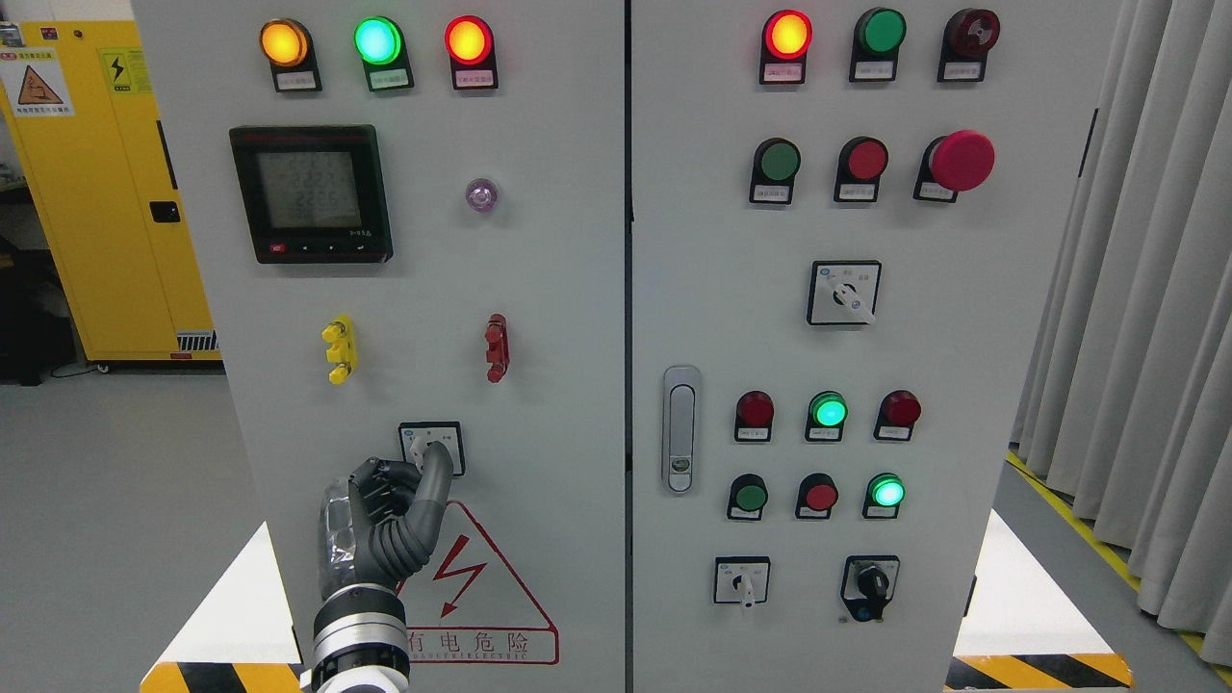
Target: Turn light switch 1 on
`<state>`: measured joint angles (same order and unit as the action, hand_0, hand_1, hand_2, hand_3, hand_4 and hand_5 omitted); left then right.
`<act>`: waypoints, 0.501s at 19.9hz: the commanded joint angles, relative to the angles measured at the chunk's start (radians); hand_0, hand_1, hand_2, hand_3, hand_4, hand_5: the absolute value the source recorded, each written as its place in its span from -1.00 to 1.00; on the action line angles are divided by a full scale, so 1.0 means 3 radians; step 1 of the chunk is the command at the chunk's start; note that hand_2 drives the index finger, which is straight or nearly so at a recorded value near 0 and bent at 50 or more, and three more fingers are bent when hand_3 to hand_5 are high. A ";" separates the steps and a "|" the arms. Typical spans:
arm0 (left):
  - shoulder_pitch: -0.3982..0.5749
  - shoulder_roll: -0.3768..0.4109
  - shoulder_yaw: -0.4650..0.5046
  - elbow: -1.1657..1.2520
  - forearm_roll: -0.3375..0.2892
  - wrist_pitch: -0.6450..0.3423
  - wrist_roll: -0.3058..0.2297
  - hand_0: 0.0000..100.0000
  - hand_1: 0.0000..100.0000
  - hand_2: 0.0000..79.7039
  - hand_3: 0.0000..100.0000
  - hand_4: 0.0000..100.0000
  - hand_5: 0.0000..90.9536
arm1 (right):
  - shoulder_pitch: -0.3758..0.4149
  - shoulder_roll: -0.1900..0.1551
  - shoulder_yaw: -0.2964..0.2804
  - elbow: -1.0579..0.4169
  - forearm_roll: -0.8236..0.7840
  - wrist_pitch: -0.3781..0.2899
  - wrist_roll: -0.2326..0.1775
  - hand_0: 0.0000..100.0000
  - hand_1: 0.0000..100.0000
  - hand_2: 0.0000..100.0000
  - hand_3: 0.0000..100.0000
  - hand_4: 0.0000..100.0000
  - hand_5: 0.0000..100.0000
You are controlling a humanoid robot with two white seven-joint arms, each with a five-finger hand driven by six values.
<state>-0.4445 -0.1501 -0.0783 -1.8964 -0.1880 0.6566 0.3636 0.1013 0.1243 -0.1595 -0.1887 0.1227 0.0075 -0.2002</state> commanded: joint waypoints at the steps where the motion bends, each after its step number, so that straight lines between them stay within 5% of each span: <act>1: 0.0004 -0.0001 0.0000 0.0001 0.0003 -0.0031 0.0005 0.00 0.06 0.58 0.86 0.81 0.92 | 0.0000 0.0000 0.0000 0.0000 0.0000 0.0000 0.0003 -1.00 0.00 -0.92 -1.00 -1.00 -1.00; 10: -0.0001 -0.0001 0.0000 0.0001 0.0013 -0.0036 0.0005 0.04 0.03 0.57 0.86 0.80 0.91 | 0.0000 0.0000 0.0000 0.0000 0.0000 0.0000 0.0003 -1.00 0.00 -0.92 -1.00 -1.00 -1.00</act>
<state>-0.4445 -0.1504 -0.0788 -1.8958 -0.1859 0.6455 0.3610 0.1012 0.1243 -0.1595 -0.1887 0.1227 0.0076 -0.2002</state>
